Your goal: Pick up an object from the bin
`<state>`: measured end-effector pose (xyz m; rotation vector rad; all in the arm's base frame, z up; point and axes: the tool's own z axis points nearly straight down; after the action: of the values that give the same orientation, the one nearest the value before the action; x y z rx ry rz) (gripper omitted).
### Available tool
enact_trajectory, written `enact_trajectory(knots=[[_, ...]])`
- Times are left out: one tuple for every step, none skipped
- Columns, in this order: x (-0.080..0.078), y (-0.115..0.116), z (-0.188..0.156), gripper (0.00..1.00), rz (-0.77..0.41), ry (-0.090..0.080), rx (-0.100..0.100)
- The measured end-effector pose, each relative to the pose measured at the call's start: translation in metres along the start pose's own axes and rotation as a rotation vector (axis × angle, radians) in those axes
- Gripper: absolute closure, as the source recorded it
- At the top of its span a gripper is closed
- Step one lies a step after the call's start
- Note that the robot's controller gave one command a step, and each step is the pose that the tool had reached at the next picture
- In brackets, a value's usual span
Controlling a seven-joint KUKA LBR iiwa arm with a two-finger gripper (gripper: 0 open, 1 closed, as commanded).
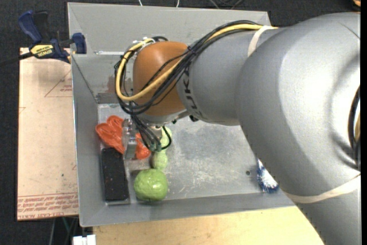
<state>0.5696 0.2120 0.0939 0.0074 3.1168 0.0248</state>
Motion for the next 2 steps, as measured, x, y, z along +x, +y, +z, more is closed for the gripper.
enact_trajectory(knots=[[0.0,-0.0001,0.0,1.0,0.001,0.0,0.0],[0.0,-0.0002,0.0001,1.0,0.001,0.0,0.0]])
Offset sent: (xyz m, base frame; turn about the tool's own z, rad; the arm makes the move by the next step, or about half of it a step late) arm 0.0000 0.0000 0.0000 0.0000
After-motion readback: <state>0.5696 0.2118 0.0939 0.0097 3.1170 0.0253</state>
